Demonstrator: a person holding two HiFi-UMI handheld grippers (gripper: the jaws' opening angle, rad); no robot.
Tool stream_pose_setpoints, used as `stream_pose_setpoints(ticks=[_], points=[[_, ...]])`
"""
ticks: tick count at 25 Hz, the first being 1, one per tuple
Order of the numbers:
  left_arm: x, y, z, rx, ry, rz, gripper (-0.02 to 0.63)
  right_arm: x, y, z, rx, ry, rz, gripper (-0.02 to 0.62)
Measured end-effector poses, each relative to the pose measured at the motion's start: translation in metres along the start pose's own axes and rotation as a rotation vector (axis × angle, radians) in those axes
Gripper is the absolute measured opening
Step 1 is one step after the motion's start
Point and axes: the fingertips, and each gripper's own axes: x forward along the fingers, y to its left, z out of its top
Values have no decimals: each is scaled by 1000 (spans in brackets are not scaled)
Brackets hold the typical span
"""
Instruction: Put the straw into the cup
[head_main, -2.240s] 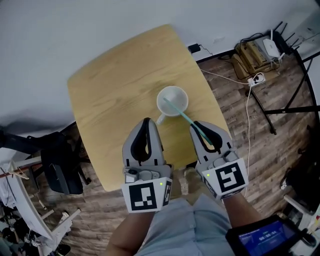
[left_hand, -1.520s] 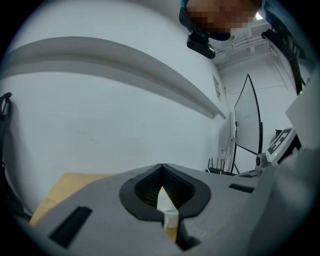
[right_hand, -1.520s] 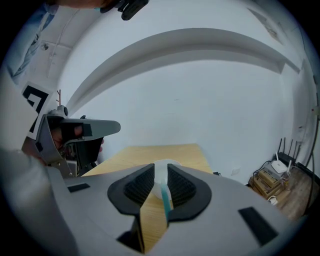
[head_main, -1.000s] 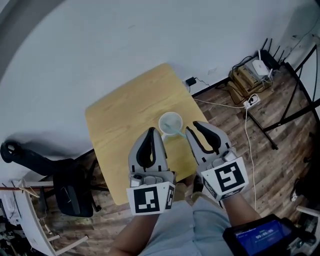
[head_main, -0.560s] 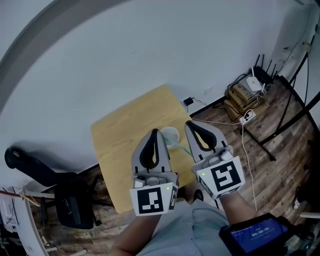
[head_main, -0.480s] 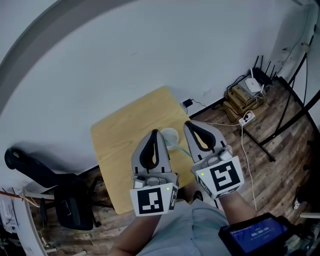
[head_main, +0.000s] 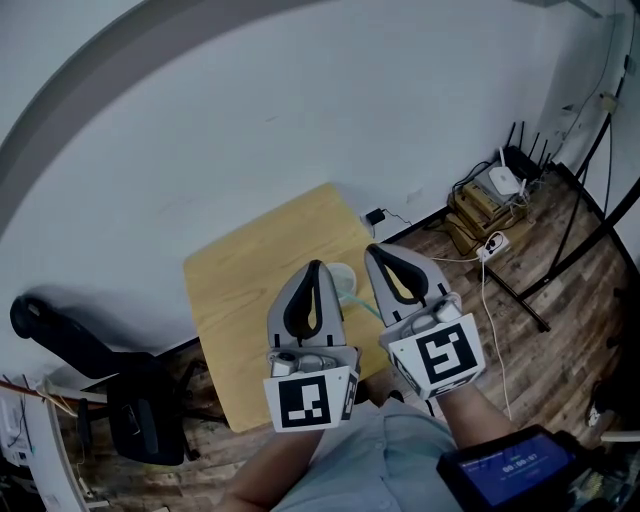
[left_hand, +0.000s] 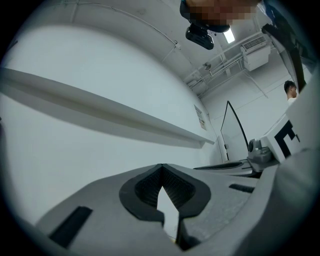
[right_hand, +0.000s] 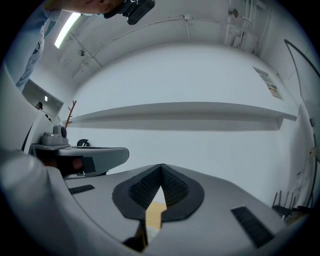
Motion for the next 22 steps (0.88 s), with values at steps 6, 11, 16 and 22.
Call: stream_pose_setpoints(ticks=[6, 11, 16, 22], points=[[-1, 3, -2, -3, 6, 1, -3, 1, 2, -1, 8, 0, -1, -2], [1, 3, -4, -8, 6, 4, -3, 3, 1, -3, 9, 5, 3, -2], [1, 5, -8, -11, 12, 11, -3, 4, 2, -8, 12, 18, 9, -1], [0, 7, -13, -15, 20, 17, -3, 6, 3, -12, 16, 22, 11, -2]])
